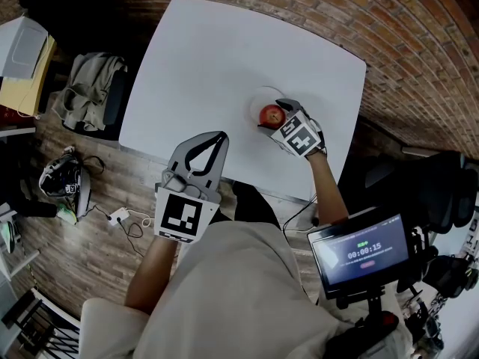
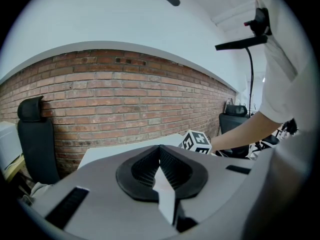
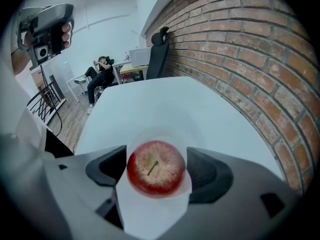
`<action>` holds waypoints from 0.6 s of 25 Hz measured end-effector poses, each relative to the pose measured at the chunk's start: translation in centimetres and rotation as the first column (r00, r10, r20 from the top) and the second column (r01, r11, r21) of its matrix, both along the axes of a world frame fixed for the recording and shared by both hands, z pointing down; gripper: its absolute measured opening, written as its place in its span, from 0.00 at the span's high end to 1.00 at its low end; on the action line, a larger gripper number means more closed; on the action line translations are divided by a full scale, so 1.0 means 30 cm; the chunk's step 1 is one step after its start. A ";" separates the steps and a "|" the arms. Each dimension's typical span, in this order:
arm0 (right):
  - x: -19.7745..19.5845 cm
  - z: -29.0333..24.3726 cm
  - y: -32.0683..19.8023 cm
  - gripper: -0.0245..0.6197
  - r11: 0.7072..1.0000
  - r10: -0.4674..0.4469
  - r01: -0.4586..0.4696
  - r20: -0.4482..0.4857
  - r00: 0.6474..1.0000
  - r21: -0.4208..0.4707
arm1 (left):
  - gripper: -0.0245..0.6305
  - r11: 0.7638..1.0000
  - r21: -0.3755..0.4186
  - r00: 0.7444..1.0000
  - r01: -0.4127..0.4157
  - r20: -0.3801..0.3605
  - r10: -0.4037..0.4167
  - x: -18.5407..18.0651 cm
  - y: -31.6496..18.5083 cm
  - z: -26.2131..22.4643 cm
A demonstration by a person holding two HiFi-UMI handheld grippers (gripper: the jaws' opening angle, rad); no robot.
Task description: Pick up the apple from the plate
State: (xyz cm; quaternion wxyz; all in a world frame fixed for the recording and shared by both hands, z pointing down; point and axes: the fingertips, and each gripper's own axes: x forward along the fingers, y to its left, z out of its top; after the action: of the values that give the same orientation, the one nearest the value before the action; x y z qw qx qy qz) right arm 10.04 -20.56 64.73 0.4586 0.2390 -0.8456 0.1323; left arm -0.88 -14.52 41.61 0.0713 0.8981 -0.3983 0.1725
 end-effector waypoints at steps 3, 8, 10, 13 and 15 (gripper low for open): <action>0.002 0.002 0.005 0.40 1.000 -0.001 0.001 -0.004 1.000 -0.006 | 0.96 1.000 0.000 1.000 -0.001 -0.002 0.001 0.001 0.000 0.000; 0.008 0.010 -0.001 0.40 1.000 0.001 -0.001 -0.004 1.000 -0.001 | 0.96 1.000 0.000 1.000 -0.001 0.000 0.001 0.003 0.001 0.003; 0.009 0.009 0.000 0.40 1.000 0.003 -0.003 -0.001 1.000 -0.004 | 0.96 1.000 0.000 1.000 0.000 0.000 0.000 0.004 0.004 0.004; 0.006 0.008 -0.002 0.40 1.000 0.006 -0.006 0.000 1.000 -0.005 | 0.96 1.000 -0.002 1.000 0.001 -0.002 -0.001 0.001 0.005 0.005; 0.006 0.007 -0.002 0.40 1.000 0.012 -0.012 0.001 1.000 -0.009 | 0.96 1.000 -0.002 1.000 0.001 -0.001 -0.001 0.001 0.005 0.006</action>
State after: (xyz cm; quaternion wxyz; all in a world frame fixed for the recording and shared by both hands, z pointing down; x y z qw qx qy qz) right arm 10.22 -20.62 64.94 0.4587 0.2418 -0.8437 0.1388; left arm -0.87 -14.36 41.80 0.0725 0.8980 -0.3983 0.1724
